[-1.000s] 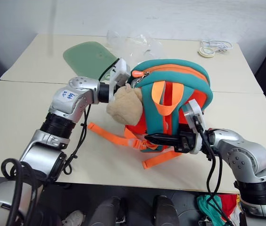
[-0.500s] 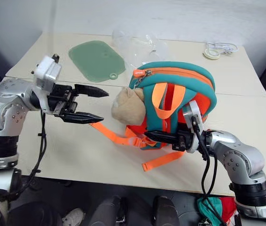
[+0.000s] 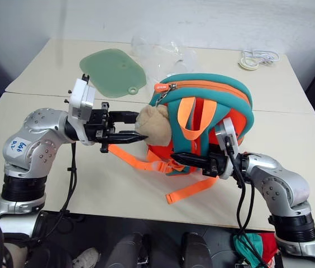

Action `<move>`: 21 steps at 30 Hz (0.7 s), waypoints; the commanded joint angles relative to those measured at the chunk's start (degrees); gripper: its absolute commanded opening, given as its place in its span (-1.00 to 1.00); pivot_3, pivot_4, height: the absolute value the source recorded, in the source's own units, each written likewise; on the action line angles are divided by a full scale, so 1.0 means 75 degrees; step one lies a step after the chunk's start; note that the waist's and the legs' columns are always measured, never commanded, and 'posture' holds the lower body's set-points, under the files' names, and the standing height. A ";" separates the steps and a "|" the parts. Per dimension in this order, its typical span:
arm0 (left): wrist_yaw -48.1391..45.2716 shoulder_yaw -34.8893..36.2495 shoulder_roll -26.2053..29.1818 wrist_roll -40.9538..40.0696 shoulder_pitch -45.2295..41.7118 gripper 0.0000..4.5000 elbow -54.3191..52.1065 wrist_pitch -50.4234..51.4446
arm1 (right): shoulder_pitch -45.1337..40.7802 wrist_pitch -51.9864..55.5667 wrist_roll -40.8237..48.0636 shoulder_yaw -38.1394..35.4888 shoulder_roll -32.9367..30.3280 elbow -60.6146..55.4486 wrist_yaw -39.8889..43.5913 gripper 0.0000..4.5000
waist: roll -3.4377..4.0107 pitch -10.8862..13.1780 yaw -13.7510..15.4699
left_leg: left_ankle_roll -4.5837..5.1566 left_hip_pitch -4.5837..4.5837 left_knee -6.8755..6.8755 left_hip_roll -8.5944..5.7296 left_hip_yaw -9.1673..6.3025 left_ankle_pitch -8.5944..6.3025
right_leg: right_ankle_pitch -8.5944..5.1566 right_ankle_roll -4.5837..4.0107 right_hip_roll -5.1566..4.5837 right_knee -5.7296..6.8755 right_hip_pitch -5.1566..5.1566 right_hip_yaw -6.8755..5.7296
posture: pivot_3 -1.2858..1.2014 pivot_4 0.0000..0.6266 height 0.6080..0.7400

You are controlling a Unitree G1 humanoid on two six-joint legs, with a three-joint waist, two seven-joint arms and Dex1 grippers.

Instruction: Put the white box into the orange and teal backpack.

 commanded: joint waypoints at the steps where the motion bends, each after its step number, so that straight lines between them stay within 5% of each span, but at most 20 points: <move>1: 0.0163 0.0262 0.0056 0.0026 0.0017 -0.51 0.0032 -0.0349 | -0.0150 0.0027 0.0157 -0.0111 0.0023 -0.0286 -0.0126 -0.79 | 0.0000 0.0000 0.0001 | 0.0000 0.0000 0.0000 0.0000 0.0000 0.0000 | 0.0000 0.0000 -0.0001 0.0000 0.0000 0.0000 | 0.03 -0.52 1.00; 6: -0.0169 0.1188 0.0755 -0.1177 -0.0167 -0.72 0.0208 0.0694 | -0.0140 0.0022 0.0212 -0.0223 -0.0004 -0.0340 -0.0291 -0.79 | 0.0000 0.0000 -0.0062 | 0.0000 -0.0001 -0.0001 0.0005 -0.0002 0.0000 | 0.0000 0.0000 -0.0006 0.0000 -0.0002 0.0002 | 0.03 -0.52 1.00; 13: -0.0166 0.0880 0.2099 0.0083 -0.0412 -0.73 0.2276 0.0411 | 0.0018 -0.0002 0.0324 -0.0367 -0.0004 -0.0479 -0.0536 -0.79 | 0.0001 0.0000 -0.0164 | -0.0006 0.0007 -0.0008 0.0004 0.0005 0.0001 | -0.0003 -0.0005 0.0006 0.0007 -0.0005 -0.0016 | 0.03 -0.52 1.00; 21: 0.0125 -0.0608 0.0787 0.1563 -0.0168 -0.73 0.3829 -0.0897 | 0.0139 -0.0027 0.0467 -0.0492 0.0038 -0.0543 -0.0793 -0.79 | 0.0000 0.0000 -0.0091 | 0.0000 0.0005 -0.0005 -0.0004 0.0012 -0.0001 | -0.0003 -0.0004 -0.0001 0.0008 -0.0005 -0.0021 | 0.03 -0.52 1.00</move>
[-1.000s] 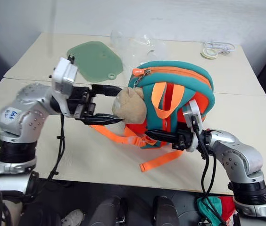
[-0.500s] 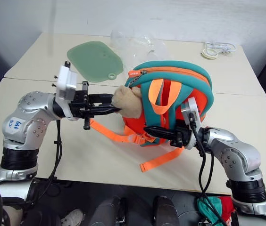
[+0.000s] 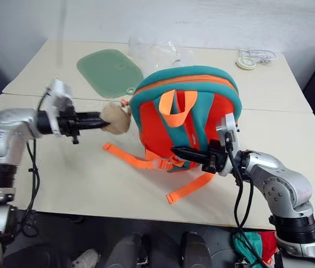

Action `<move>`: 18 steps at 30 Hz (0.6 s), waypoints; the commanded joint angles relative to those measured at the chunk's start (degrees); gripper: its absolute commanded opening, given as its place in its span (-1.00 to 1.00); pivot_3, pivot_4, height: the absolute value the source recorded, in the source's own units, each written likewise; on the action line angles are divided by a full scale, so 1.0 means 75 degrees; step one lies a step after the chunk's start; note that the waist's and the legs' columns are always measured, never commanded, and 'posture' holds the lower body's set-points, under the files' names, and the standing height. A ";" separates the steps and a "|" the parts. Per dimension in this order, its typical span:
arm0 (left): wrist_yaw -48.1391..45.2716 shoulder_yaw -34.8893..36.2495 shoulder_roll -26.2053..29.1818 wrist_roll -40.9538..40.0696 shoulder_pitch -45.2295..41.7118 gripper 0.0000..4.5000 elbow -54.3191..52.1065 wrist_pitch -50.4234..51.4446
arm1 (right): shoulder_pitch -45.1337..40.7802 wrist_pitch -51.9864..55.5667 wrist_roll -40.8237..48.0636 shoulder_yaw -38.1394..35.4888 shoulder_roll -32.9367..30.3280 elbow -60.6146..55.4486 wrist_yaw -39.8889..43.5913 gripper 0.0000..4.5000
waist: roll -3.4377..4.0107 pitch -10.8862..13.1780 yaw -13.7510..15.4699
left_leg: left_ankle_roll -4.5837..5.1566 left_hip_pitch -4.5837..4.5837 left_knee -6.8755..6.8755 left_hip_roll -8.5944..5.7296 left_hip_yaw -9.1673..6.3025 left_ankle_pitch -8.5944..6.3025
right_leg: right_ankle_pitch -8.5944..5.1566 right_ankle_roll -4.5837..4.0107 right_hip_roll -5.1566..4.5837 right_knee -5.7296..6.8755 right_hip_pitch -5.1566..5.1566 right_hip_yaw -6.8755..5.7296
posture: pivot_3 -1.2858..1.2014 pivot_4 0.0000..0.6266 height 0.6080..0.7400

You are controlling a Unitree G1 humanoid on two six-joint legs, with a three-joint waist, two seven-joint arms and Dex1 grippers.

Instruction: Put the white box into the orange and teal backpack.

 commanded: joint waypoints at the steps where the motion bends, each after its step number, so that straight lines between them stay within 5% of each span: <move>1: 0.0297 -0.0200 -0.0748 0.0289 0.0145 -0.73 0.0298 -0.0480 | 0.0062 -0.0063 0.0203 -0.0234 0.0049 -0.0223 -0.0054 -0.79 | -0.0001 0.0000 0.0009 | 0.0001 -0.0003 0.0002 0.0001 0.0000 0.0000 | 0.0000 0.0000 0.0001 0.0000 -0.0001 0.0000 | 0.03 -0.52 1.00; 5: 0.0302 -0.0311 -0.1283 0.0244 0.0656 -0.73 -0.0375 -0.0455 | 0.0093 -0.0162 0.0217 -0.0276 0.0206 -0.0225 -0.0214 -0.79 | -0.0001 0.0000 0.0014 | 0.0001 -0.0005 0.0002 0.0002 0.0000 0.0000 | 0.0001 0.0001 -0.0003 0.0003 -0.0005 0.0005 | 0.03 -0.52 1.00; 6: 0.0437 -0.0214 -0.1236 0.0238 0.0780 -0.59 -0.0576 -0.0276 | 0.0099 -0.0158 0.0256 -0.0334 0.0249 -0.0182 -0.0268 -0.79 | 0.0000 0.0000 0.0012 | 0.0001 -0.0005 0.0003 0.0003 -0.0001 0.0000 | 0.0001 0.0001 -0.0004 0.0003 -0.0004 0.0005 | 0.03 -0.52 1.00; 13: 0.0262 0.1434 0.0153 -0.0537 0.2471 0.43 -0.2465 0.0202 | 0.0797 -0.1464 -0.1123 -0.0616 -0.0609 0.0025 0.0621 0.25 | 0.0001 0.0000 -0.0088 | -0.0003 -0.0005 -0.0005 0.0014 -0.0005 -0.0003 | 0.0000 0.0000 -0.0026 -0.0006 -0.0006 0.0031 | 0.03 -0.52 1.00; 17: -0.0365 0.2434 0.1036 -0.0472 0.4005 1.00 -0.2790 -0.0738 | 0.1976 -0.3702 -0.2649 -0.0984 -0.1621 0.0760 0.2067 0.89 | 0.0002 0.0001 -0.0072 | -0.0007 0.0009 -0.0022 0.0015 0.0002 -0.0007 | -0.0001 -0.0001 -0.0026 -0.0021 -0.0001 0.0034 | 0.03 -0.52 1.00; 18: -0.0466 0.2816 0.1113 -0.0417 0.4473 1.00 -0.2744 -0.1166 | 0.2185 -0.4020 -0.2787 -0.1326 -0.1741 0.1108 0.2110 0.98 | 0.0002 0.0001 -0.0064 | -0.0005 0.0012 -0.0023 0.0015 0.0007 -0.0009 | 0.0000 -0.0001 -0.0025 -0.0027 0.0002 0.0034 | 0.03 -0.52 1.00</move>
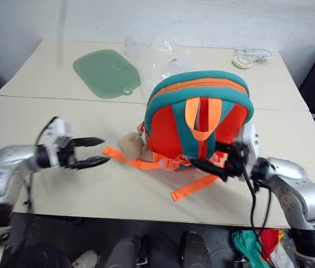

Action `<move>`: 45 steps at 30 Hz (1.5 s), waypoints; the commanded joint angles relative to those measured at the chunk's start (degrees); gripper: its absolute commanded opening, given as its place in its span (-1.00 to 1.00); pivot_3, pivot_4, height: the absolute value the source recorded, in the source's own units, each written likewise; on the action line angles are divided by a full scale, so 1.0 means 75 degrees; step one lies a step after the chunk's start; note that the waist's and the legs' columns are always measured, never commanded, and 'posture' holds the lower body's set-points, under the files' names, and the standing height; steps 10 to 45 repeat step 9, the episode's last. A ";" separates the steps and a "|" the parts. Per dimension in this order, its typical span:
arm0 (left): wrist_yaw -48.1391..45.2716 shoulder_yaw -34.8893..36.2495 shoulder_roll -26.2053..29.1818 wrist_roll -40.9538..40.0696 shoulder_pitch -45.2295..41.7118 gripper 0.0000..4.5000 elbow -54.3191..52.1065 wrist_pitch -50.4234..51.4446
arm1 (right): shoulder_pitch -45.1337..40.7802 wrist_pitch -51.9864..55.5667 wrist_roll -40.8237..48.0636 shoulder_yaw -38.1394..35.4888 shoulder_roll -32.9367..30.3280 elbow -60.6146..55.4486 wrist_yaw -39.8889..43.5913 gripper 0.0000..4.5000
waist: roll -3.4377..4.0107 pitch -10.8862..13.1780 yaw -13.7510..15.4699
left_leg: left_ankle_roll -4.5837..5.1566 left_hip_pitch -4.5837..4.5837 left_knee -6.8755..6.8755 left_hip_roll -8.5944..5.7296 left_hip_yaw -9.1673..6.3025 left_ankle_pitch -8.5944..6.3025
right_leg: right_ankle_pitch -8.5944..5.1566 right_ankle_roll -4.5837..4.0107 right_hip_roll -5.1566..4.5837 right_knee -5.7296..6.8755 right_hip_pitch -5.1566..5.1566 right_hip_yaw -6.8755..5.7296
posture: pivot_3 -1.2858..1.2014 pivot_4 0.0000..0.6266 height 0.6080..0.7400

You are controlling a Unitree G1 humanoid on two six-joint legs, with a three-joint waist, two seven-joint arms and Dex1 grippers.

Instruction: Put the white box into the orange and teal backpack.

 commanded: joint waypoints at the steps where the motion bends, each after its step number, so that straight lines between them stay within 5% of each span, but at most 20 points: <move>1: -0.0379 0.1086 0.0207 -0.0005 0.1091 1.00 -0.0215 -0.1121 | 0.0534 -0.1361 -0.0665 -0.0929 -0.0421 0.0757 0.0600 0.98 | 0.0000 0.0000 0.0011 | 0.0001 0.0001 0.0001 0.0000 0.0002 -0.0001 | 0.0000 0.0000 -0.0001 0.0001 0.0001 0.0000 | 0.03 -0.52 1.00; 9: 0.0138 0.1926 0.0147 0.0361 0.2493 1.00 -0.0139 -0.2087 | 0.0854 -0.3734 -0.1008 -0.2027 -0.0356 0.3139 0.1483 0.98 | 0.0000 0.0000 0.0025 | -0.0009 0.0023 0.0002 0.0005 -0.0004 -0.0018 | -0.0001 -0.0005 -0.0027 -0.0016 0.0012 0.0009 | 0.03 -0.52 1.00; 45: 0.0138 0.1926 0.0147 0.0361 0.2493 1.00 -0.0139 -0.2087 | 0.0854 -0.3734 -0.1008 -0.2027 -0.0356 0.3139 0.1483 0.98 | 0.0000 0.0000 0.0025 | -0.0009 0.0023 0.0002 0.0005 -0.0004 -0.0018 | -0.0001 -0.0005 -0.0027 -0.0016 0.0012 0.0009 | 0.03 -0.52 1.00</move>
